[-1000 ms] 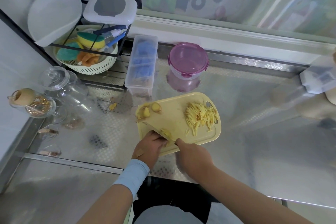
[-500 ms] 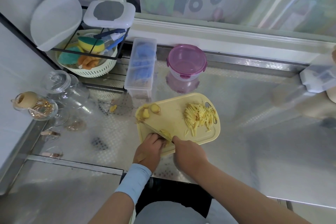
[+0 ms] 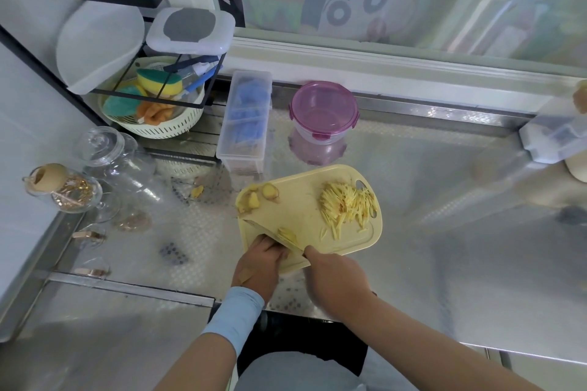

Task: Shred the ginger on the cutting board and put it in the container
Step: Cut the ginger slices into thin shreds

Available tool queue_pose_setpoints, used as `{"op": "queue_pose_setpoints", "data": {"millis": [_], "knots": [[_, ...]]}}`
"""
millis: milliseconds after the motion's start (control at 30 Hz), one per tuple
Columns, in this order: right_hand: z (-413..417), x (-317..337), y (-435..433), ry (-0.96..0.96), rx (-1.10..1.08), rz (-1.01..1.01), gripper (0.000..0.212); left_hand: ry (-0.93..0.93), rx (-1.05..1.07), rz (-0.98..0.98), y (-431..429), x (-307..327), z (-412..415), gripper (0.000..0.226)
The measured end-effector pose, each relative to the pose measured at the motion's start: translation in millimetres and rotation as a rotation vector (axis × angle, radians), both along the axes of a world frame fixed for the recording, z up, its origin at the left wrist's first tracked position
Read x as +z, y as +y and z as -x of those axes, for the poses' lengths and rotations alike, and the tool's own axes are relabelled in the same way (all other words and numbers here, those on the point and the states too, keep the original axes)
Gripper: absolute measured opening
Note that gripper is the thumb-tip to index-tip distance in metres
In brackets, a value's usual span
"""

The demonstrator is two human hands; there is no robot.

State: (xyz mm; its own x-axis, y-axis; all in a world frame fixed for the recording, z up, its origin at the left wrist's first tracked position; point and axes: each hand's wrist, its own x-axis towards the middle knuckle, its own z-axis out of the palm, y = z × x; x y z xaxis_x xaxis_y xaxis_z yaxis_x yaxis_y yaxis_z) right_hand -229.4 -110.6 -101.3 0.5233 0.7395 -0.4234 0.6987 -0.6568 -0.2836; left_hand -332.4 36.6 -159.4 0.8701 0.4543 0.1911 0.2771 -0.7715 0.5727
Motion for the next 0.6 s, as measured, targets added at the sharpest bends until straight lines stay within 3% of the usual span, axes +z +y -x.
{"op": "queue_pose_setpoints", "data": {"millis": [267,600], "knots": [[-6.4,-0.8,22.8,0.041,0.029,0.021,0.023,-0.077,0.033,0.035,-0.4,-8.8,2.1,0.031],[2.1,5.4,6.0,0.000,0.023,0.008,0.026,-0.032,0.021,0.046,2.3,-13.9,2.7,0.033]]}}
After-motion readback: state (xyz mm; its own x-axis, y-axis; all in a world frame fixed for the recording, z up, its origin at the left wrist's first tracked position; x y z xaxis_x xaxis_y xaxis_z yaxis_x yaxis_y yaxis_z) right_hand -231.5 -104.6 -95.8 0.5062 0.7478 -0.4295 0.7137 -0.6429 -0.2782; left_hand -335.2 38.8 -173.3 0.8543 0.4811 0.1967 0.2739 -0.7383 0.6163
